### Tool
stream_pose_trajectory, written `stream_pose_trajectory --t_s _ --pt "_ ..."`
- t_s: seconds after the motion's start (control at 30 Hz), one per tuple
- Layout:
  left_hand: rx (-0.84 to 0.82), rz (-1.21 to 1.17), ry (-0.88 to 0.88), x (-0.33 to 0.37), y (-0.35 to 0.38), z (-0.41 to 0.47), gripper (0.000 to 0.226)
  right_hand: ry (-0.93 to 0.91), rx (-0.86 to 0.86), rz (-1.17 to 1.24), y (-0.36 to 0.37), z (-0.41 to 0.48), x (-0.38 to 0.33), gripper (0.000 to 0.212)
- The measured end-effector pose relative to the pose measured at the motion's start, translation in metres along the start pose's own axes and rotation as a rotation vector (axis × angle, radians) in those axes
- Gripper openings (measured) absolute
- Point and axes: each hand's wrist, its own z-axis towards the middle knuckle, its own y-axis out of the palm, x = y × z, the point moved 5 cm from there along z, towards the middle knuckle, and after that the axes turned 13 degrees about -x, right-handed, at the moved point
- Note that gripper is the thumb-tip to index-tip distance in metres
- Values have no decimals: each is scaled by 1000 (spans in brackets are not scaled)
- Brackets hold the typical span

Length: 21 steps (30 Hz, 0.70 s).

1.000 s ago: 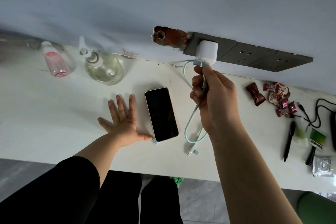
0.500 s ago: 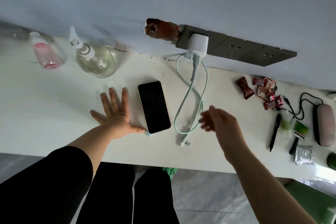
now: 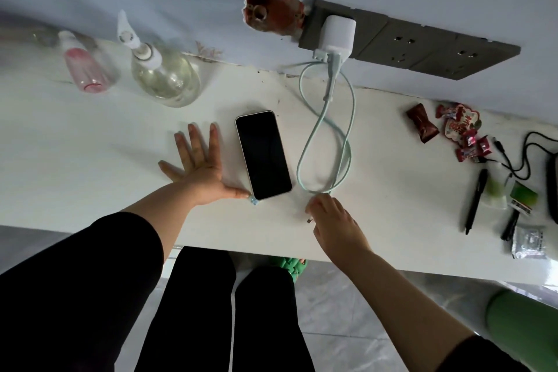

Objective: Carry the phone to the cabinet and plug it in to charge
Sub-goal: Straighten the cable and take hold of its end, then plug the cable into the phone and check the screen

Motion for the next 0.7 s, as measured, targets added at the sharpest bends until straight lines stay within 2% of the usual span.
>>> stream_pose_trajectory --t_s 0.17,0.3,0.37,0.47,0.53,0.6,0.7 --pt "4 16 -25 1 0 -3 152 114 41 158 -1 -4 -1 17" --pt "-11 10 -24 0 -3 -9 143 102 92 250 -9 -10 -19 9" --pt "-2 83 5 -1 -9 -16 138 123 64 431 -10 -13 -27 8" --pt "154 428 184 19 -19 -31 132 215 -48 765 -4 -15 -34 11" --pt "299 688 369 43 -24 -37 118 242 -44 872 -3 -13 -35 10" --pt "423 964 549 68 -26 -36 97 247 -6 865 -4 -11 -35 14" --pt "389 1259 652 90 -22 -21 86 251 22 800 -5 -8 -33 20"
